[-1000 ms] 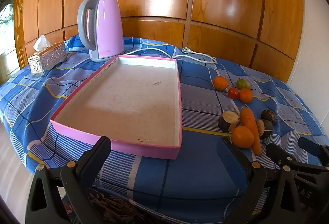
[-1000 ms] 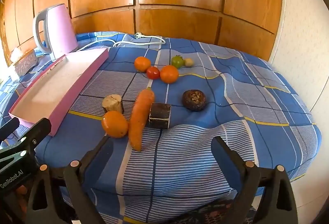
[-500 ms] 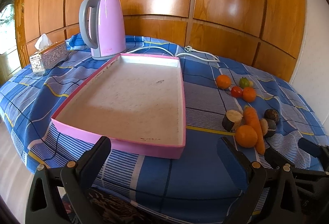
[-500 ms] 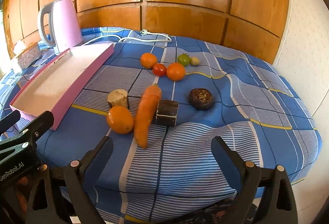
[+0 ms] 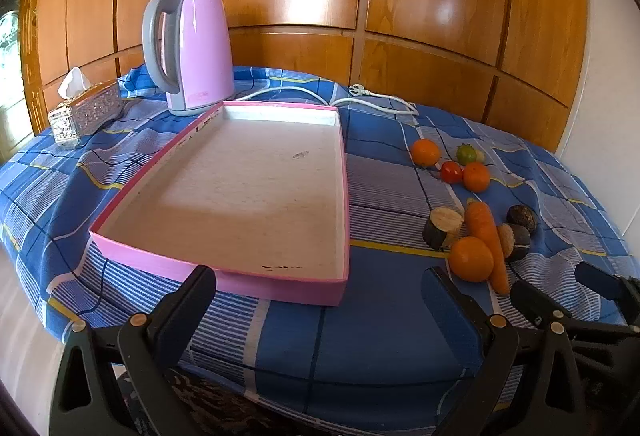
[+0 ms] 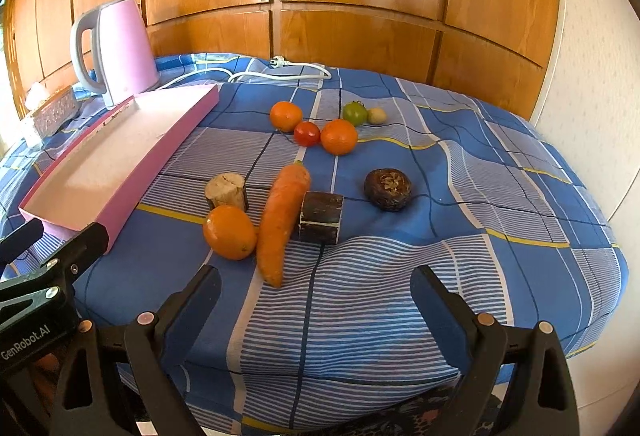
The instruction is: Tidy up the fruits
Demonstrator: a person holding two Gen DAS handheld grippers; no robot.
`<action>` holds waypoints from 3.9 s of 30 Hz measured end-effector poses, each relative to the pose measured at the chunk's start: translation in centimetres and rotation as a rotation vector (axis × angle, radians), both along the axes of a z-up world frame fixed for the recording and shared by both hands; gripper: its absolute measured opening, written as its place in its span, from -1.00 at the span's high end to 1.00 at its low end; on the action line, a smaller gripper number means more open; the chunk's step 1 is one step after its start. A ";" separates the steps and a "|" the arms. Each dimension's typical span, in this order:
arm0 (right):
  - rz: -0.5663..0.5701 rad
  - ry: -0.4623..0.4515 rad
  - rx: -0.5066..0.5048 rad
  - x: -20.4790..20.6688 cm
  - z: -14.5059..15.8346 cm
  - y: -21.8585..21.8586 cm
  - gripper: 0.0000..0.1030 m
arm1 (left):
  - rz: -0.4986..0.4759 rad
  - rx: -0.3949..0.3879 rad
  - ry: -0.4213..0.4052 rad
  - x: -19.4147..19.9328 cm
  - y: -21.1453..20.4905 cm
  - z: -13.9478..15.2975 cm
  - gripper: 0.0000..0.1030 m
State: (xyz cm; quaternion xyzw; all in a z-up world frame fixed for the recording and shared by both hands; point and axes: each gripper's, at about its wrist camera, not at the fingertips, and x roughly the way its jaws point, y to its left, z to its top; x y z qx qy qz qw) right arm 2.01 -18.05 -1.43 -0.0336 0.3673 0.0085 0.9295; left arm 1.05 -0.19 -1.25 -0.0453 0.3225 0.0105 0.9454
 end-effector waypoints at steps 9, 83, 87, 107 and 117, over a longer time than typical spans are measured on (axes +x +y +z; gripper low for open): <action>-0.017 0.022 0.020 0.2 -0.1 -0.6 -0.53 | -0.007 0.007 0.009 0.0 -0.1 -0.1 -0.99; 0.013 0.022 0.233 5.0 0.4 -2.6 0.45 | -0.382 -0.144 0.075 4.5 -7.0 -0.7 0.27; 0.030 -0.008 0.207 4.5 0.9 -2.0 0.45 | -0.373 -0.123 0.024 3.5 -6.7 0.5 0.27; 0.222 -0.072 0.232 5.9 5.1 4.9 0.45 | -0.010 -0.092 -0.130 2.2 0.5 4.4 0.27; 0.347 -0.031 0.260 8.3 5.5 11.3 0.45 | 0.252 -0.167 -0.063 4.3 7.2 2.5 0.25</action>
